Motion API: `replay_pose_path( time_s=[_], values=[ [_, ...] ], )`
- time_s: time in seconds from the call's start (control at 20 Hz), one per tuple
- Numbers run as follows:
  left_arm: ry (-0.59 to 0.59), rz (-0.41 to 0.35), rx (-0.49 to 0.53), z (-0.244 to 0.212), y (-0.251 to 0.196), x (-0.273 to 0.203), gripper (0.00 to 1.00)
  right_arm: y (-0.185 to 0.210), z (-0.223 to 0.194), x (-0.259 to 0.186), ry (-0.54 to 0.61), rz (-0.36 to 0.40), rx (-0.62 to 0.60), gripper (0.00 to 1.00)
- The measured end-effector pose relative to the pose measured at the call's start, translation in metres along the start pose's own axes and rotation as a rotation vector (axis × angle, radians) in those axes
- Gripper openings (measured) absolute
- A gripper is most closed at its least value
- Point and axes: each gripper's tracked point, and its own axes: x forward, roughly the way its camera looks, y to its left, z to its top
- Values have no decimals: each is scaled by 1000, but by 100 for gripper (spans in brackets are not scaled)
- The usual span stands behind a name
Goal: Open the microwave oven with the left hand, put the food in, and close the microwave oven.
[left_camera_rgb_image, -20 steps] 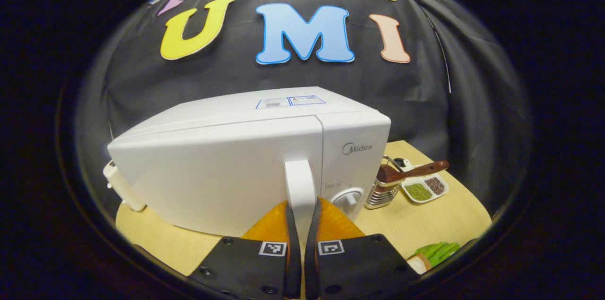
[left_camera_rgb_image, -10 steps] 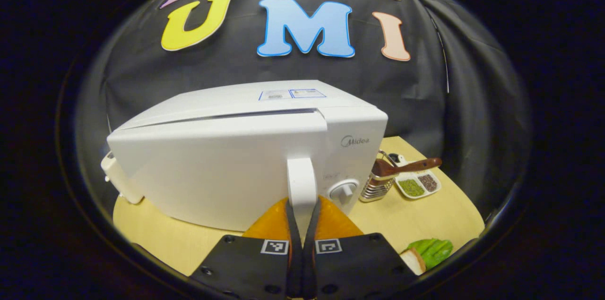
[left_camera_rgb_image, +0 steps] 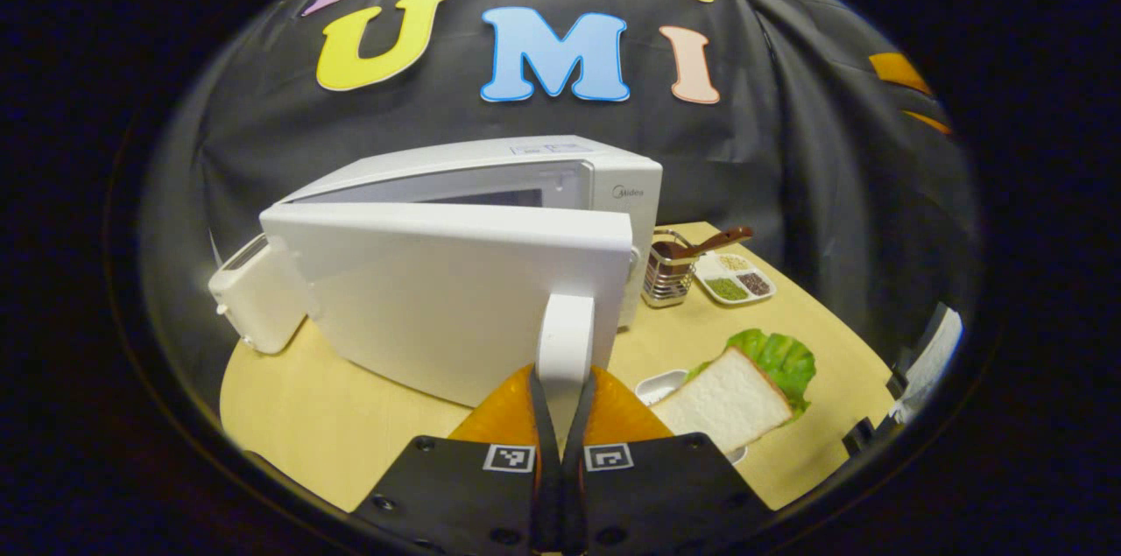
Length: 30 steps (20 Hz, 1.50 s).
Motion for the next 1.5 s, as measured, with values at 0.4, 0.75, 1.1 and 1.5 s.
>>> replay_pose_path(
  time_s=[0.4, 0.75, 1.1, 1.5],
  values=[
    [12, 27, 18, -54, 69, -95, 6, 72, -1, -14, -13, 91, -14, 96],
    [44, 78, 8, -96, 182, -162, 7, 121, -16, -25, 13, 132, 2, 96],
    [46, 76, -50, -112, 283, -188, 5, 141, -24, -33, 26, 113, -16, 96],
    [2, -24, -105, -115, 303, -191, 17, 142, -62, -22, 124, 133, -23, 96]
  ],
)
